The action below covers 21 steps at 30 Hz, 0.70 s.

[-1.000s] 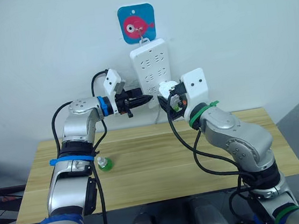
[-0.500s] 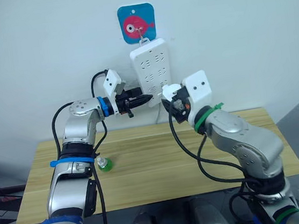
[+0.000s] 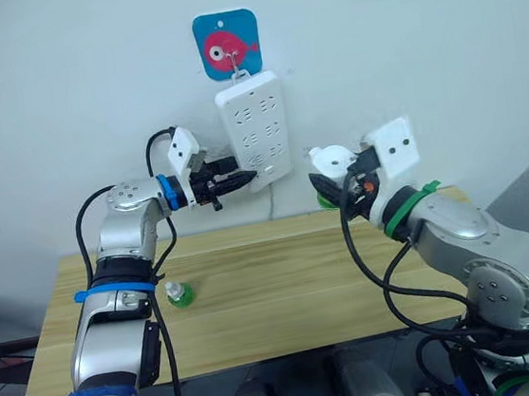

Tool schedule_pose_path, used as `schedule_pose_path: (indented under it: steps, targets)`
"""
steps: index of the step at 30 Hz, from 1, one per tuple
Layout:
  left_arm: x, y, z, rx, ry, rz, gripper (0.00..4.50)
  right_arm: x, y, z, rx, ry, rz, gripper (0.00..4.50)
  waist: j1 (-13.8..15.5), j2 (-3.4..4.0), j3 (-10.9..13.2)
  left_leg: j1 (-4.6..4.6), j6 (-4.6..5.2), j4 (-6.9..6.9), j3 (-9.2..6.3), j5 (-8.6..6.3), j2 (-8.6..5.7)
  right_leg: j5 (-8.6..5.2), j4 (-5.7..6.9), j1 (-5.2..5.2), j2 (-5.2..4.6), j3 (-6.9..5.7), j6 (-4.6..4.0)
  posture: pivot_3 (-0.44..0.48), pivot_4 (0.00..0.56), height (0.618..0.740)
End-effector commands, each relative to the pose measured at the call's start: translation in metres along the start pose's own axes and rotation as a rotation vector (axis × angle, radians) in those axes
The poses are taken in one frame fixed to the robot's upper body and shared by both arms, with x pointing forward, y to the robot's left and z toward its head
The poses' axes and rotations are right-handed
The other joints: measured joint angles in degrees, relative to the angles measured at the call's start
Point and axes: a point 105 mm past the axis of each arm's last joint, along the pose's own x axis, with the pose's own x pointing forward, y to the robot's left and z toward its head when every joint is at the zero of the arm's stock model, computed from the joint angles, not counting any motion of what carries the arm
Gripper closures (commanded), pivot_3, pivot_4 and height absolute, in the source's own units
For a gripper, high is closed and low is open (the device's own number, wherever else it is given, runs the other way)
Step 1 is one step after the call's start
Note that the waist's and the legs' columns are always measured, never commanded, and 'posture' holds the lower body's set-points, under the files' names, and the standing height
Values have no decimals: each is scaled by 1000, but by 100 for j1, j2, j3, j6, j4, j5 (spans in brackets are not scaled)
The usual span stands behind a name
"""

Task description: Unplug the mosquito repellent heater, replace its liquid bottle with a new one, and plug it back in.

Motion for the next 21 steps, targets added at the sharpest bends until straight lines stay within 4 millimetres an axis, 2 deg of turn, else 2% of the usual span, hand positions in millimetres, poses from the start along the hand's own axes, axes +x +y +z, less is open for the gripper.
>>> schedule_pose_path:
  steps: [1, 5, 8, 10, 13, 17, 21]
  targets:
    - [-21, 5, 10, 114, -1, 39, 1290, -10, 1, 14, -7, -80, 29, 1509, -10, 2, -1, -5, -3, 0, 4, 1, 0, 0, 2, -8, 0, 4, 0, -145, 148, 730]
    - [-54, 13, 11, 202, 11, 169, 33, -12, -1, 19, 12, -106, 34, 1509, 2, 1, -1, -25, -7, 5, 26, 4, -2, 0, 48, -58, -4, 24, 0, -138, 147, 730]
    - [-75, 7, 18, 263, -7, 217, 0, -12, -3, 23, 37, -133, 33, 1509, 7, 1, -1, -25, -23, 5, 26, 13, 3, 0, 68, -71, -3, 22, -1, -117, 148, 730]
    - [-82, -12, 29, 279, -47, 177, 0, -11, -5, 27, 73, -159, 27, 1509, 30, 1, -1, -22, -32, 4, 26, 18, 8, 3, 76, -71, -1, 17, -6, -102, 151, 730]
    - [-79, -37, 41, 300, -90, 108, 0, -11, -7, 31, 135, -189, 24, 1509, 87, 1, -1, -22, -38, 5, 26, 22, 10, 8, 76, -69, 0, 16, -14, -95, 155, 730]
    - [-65, -65, 54, 317, -154, 20, 0, -11, -7, 34, 245, -225, 30, 1509, 186, 2, -1, -19, -43, 7, 24, 25, 10, 11, 76, -63, 0, 13, -19, -99, 156, 730]
    - [-38, -90, 63, 233, -260, -26, 0, -10, -9, 33, 471, -276, 14, 1509, 190, 4, -2, -12, -43, 7, 24, 26, 10, 12, 77, -56, 2, 13, -20, -105, 160, 730]
